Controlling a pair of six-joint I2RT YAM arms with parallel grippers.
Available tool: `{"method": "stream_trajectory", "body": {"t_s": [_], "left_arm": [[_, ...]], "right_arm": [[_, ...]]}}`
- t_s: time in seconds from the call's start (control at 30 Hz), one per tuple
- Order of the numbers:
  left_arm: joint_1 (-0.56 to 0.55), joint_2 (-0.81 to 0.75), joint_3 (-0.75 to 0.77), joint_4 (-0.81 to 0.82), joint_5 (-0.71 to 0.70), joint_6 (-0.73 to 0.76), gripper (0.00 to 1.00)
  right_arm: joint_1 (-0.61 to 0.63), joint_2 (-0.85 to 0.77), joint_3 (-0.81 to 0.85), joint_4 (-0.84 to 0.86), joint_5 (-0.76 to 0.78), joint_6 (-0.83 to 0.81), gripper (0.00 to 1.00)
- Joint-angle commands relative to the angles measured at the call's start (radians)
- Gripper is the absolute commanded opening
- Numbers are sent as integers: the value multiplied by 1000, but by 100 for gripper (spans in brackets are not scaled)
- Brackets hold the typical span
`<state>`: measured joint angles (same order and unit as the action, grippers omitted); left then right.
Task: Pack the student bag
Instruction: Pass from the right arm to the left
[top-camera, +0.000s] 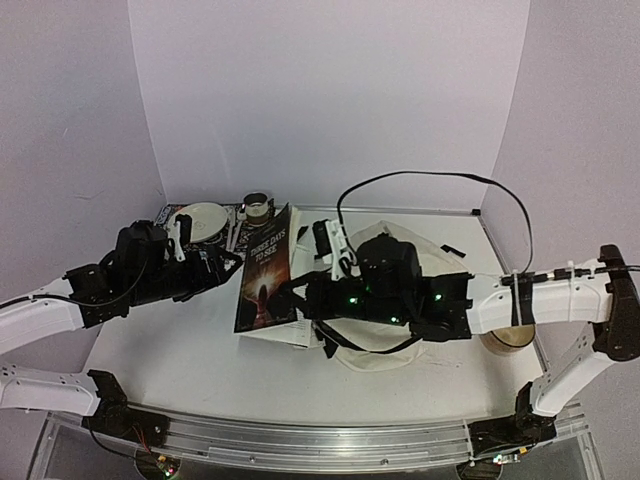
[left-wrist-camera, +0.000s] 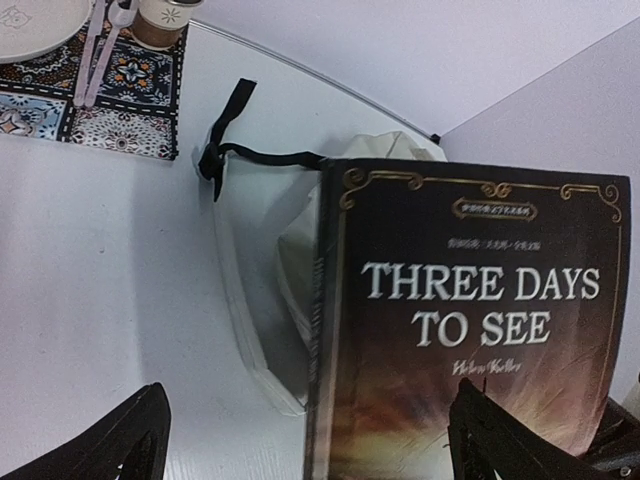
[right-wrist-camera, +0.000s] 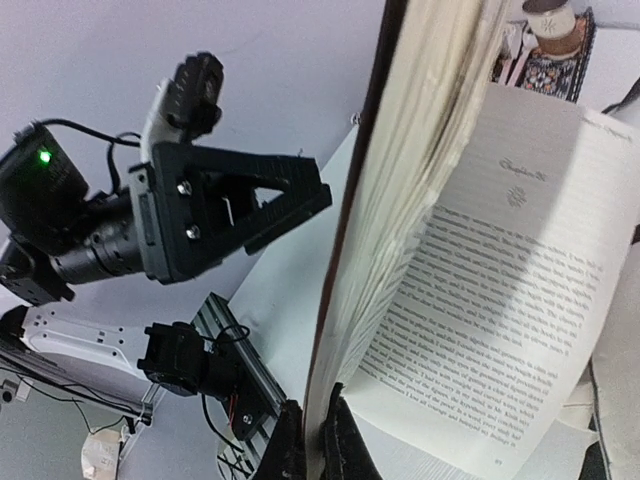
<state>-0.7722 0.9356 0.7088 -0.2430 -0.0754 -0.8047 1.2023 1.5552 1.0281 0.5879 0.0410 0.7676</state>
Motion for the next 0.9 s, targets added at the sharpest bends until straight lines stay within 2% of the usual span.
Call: {"method": "stream_trajectory", "body": {"t_s": [0.0,0.1,0.27,0.53,0.7,0.87], "left_arm": [[8,-22,-65,263,116,-34,98],[10,-3,-125,420,192,-93,98],[9,57,-142,548,263,-153,98],[2,181,-198,867,399,-314,94],[-36,230,-188,961,413,-339,84],[-55,229,-189,1024,414,-349,66]], "right_arm": [[-15,-129,-30,153,89,-82,0],[-19,-169,-62,204,110,-102,0],[-21,-202,-82,248,116,-133,0],[-29,-215,-106,311,144,-163,0],[-39,-218,-131,361,159,-160,0],[-49,-216,-162,388,176,-148,0]]}}
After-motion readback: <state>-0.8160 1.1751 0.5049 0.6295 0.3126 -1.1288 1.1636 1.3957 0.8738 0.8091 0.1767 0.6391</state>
